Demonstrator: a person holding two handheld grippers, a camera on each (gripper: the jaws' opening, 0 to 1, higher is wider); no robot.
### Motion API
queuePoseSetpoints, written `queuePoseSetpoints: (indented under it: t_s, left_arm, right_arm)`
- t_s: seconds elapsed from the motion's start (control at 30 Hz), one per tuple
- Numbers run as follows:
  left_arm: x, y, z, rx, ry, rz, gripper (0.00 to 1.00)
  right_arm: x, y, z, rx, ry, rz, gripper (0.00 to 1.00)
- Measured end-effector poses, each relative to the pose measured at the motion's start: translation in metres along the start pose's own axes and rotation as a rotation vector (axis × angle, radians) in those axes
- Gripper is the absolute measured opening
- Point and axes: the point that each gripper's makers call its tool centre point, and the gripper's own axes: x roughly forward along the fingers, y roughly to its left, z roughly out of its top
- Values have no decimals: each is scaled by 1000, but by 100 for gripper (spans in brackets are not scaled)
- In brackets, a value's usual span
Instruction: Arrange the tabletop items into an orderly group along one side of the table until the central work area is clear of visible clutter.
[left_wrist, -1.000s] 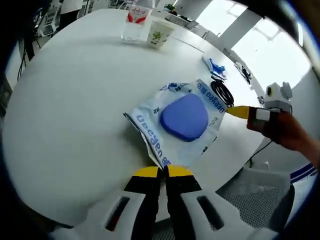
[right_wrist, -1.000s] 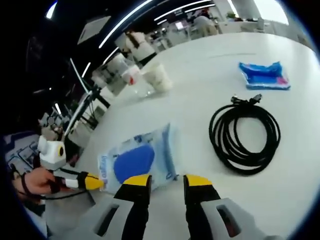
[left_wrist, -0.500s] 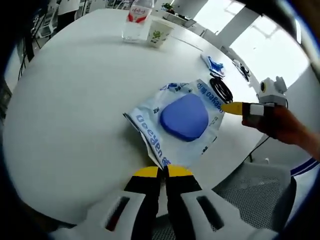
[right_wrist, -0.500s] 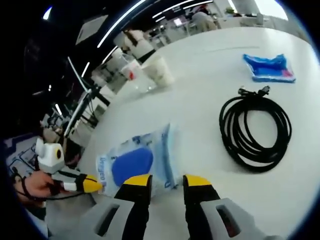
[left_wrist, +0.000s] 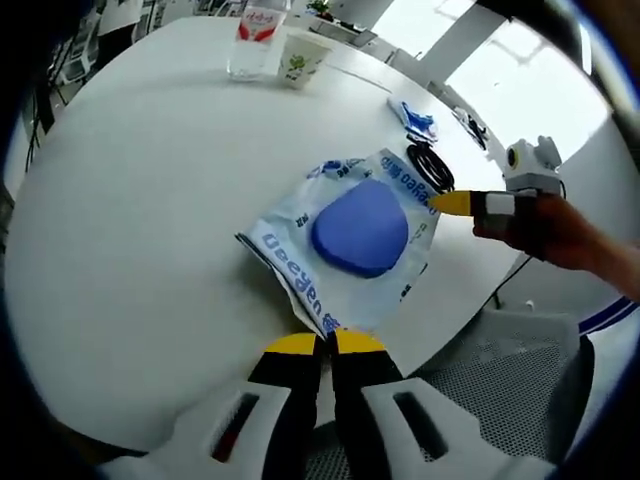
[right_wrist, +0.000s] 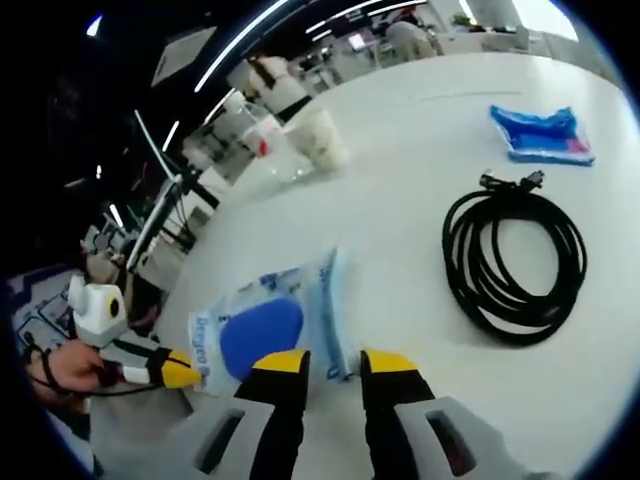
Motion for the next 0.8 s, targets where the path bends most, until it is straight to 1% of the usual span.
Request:
queuePoseSetpoints:
  t_s: [0.17,0.33,0.53,0.8]
  left_arm:
    - [0,1,0,-8,-3,1,0]
    - [2,1,5,-34,-16,8,0]
    - [6,-1,10,-37,-21,14,0]
    - [8,-1,13,-63,-34,16,0]
  right_arm:
    - [-1,-3,-1,-23,-1,-15,8]
    - [-4,-3,-4,-56,2,-15,3]
    - [-13,-9,-11,-31,-4,-31,2]
    - [-24,-9,-23,-29,-6,-33,1]
